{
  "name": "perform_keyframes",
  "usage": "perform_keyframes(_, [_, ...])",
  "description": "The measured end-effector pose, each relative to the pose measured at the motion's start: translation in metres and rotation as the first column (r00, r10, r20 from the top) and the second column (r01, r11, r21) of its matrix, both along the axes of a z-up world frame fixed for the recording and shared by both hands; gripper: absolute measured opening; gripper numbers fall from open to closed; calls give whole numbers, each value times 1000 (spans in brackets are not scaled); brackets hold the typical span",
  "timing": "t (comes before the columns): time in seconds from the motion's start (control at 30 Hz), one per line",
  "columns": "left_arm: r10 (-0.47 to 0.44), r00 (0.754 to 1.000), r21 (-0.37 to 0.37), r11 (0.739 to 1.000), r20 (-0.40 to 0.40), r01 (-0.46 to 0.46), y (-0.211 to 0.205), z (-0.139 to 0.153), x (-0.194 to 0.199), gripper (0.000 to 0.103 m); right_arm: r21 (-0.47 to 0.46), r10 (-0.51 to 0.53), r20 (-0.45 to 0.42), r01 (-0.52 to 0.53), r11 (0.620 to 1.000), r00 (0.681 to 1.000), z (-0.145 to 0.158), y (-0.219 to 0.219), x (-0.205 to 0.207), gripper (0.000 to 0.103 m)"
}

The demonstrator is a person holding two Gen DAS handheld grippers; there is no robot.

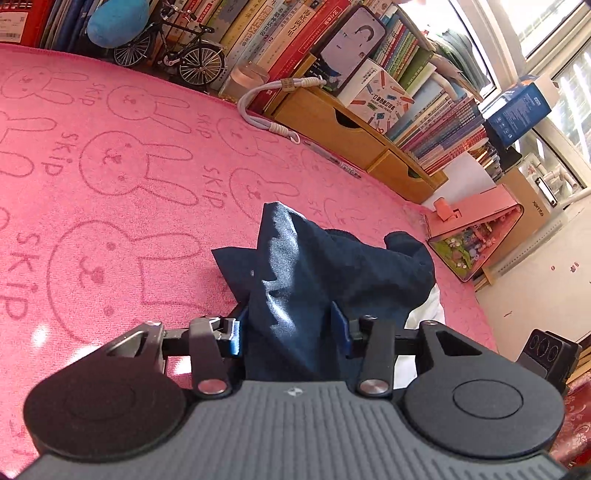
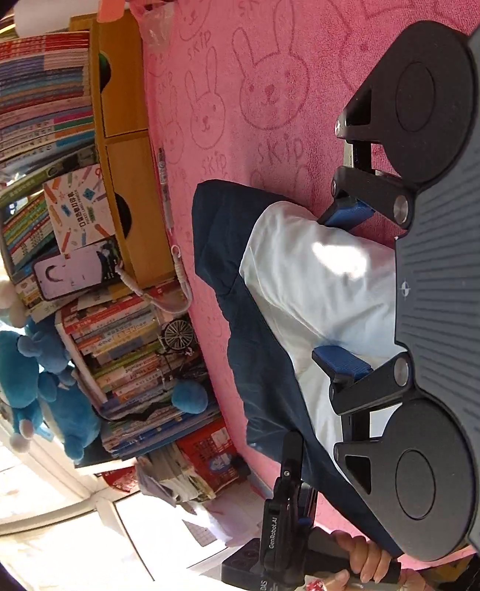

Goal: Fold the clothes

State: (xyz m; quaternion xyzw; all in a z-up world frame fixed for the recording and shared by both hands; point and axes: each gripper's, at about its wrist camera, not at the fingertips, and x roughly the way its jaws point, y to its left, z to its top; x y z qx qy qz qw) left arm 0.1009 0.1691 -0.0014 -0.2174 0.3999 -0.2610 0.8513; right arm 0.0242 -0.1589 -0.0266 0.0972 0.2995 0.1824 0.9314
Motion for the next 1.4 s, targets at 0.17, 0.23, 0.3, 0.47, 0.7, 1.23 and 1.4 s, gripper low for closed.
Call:
perform_keyframes(0.17, [54, 996, 11, 998, 70, -55, 6, 16, 1, 20, 0, 32, 73, -32, 999, 997, 21, 8, 22, 39])
perform_keyframes(0.23, [73, 993, 16, 997, 93, -75, 8, 23, 9, 20, 14, 26, 73, -27, 1000, 997, 25, 10, 42, 37])
perform_keyframes(0.3, [89, 989, 28, 995, 122, -93, 7, 30, 19, 20, 34, 18, 69, -21, 999, 997, 26, 11, 63, 37])
perform_keyframes(0.47, [94, 977, 77, 991, 193, -111, -7, 42, 48, 19, 79, 9, 41, -12, 997, 999, 11, 15, 114, 37])
perform_keyframes(0.7, [95, 982, 280, 950, 161, -137, -31, -1, 54, 38, 79, -31, -21, 32, 996, 999, -20, 8, 130, 63])
perform_keyframes(1.23, [277, 932, 512, 780, 234, -360, 15, 7, -17, 84, -142, 41, 4, -40, 989, 999, 7, -18, -4, 103])
perform_keyframes(1.4, [243, 934, 516, 783, 261, -347, 14, 16, -63, 90, -299, 120, 17, -109, 948, 993, 10, -8, -47, 103])
